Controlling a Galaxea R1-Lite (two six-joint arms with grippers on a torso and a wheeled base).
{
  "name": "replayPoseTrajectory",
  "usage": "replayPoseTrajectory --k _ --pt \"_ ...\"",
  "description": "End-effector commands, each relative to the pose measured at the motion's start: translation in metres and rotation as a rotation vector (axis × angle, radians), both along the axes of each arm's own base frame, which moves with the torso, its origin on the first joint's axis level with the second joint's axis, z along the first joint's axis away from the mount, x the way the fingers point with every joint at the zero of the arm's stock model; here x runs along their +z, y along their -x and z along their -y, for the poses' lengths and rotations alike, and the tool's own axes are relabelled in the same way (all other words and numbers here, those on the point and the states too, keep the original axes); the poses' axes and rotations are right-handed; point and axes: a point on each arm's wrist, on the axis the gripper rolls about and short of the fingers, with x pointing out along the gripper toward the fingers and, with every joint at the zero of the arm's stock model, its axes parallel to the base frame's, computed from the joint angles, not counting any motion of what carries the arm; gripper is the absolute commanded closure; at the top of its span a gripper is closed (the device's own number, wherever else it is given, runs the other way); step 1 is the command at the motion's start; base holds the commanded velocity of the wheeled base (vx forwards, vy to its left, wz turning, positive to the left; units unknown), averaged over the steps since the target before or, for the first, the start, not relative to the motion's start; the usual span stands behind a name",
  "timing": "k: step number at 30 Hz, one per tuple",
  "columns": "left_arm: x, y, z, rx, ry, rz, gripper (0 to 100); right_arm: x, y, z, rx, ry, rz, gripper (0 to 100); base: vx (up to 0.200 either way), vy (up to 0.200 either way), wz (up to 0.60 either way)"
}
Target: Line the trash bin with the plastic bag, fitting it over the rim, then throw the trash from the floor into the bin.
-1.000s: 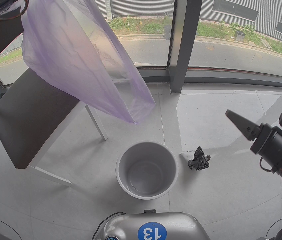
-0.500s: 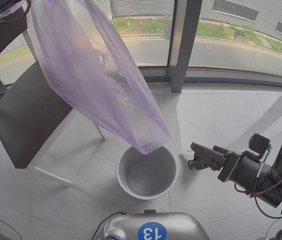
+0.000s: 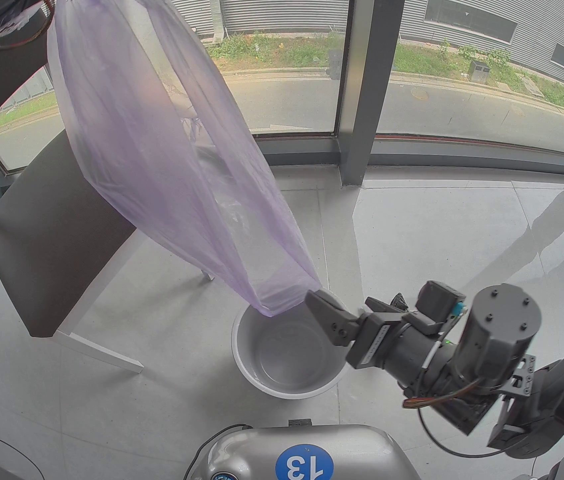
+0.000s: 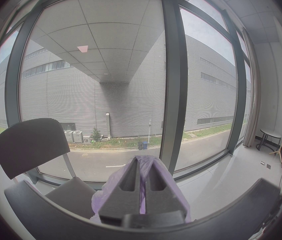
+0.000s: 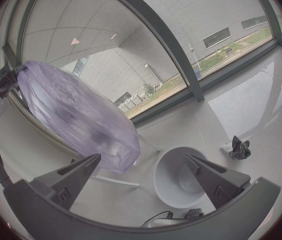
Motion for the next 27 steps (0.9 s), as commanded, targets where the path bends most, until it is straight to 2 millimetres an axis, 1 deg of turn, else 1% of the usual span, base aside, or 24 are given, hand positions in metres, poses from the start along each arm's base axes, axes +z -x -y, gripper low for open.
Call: replayPoseTrajectory --k 1,2,4,5,6,9,10,11,14,18,23,25,27 --pt "0.001 0.002 -0.002 -0.001 0.009 0.007 100 -0.022 -0.015 -0.027 -0.029 0.03 -0.018 0 0.0 0.0 0.0" --pt "0.001 0.002 -0.001 -0.003 0.008 0.006 100 -0.025 -0.024 -0.036 -0.059 0.025 -0.009 0 0.0 0.0 0.0" --pt "0.001 0.002 -0.001 -0.003 0.009 0.007 100 -0.026 -0.027 -0.04 -0.067 0.021 -0.006 0 0.0 0.0 0.0" --pt "0.002 0.002 -0.002 -0.003 0.01 0.008 100 -0.026 -0.032 -0.045 -0.073 0.013 0.0 0 0.0 0.0 0.0" --pt "0.002 0.002 -0.002 -0.003 0.01 0.008 100 -0.026 -0.033 -0.046 -0.073 0.01 0.002 0 0.0 0.0 0.0" --pt "0.001 0.002 -0.001 -0.003 0.009 0.007 100 -0.023 -0.046 -0.051 -0.093 -0.017 0.021 0 0.0 0.0 0.0" --pt "0.001 0.002 -0.001 -0.003 0.009 0.007 100 -0.023 -0.046 -0.051 -0.093 -0.017 0.021 0 0.0 0.0 0.0" --pt "0.001 0.002 -0.001 -0.003 0.008 0.006 100 -0.019 -0.053 -0.054 -0.104 -0.037 0.036 0 0.0 0.0 0.0" --pt "0.0 0.002 -0.001 -0.003 0.008 0.006 100 -0.013 -0.059 -0.059 -0.107 -0.061 0.053 0 0.0 0.0 0.0" --pt "0.001 0.002 -0.002 -0.003 0.01 0.008 100 -0.017 -0.063 -0.066 -0.105 -0.056 0.055 0 0.0 0.0 0.0" --pt "0.001 0.003 -0.003 -0.003 0.015 0.012 100 -0.02 -0.06 -0.068 -0.094 -0.047 0.051 0 0.0 0.0 0.0" --pt "0.001 0.004 -0.004 -0.002 0.013 0.013 100 -0.021 -0.055 -0.072 -0.077 -0.042 0.048 0 0.0 0.0 0.0" --pt "0.0 0.004 -0.004 -0.002 0.013 0.013 100 -0.021 -0.055 -0.073 -0.076 -0.044 0.051 0 0.0 0.0 0.0"
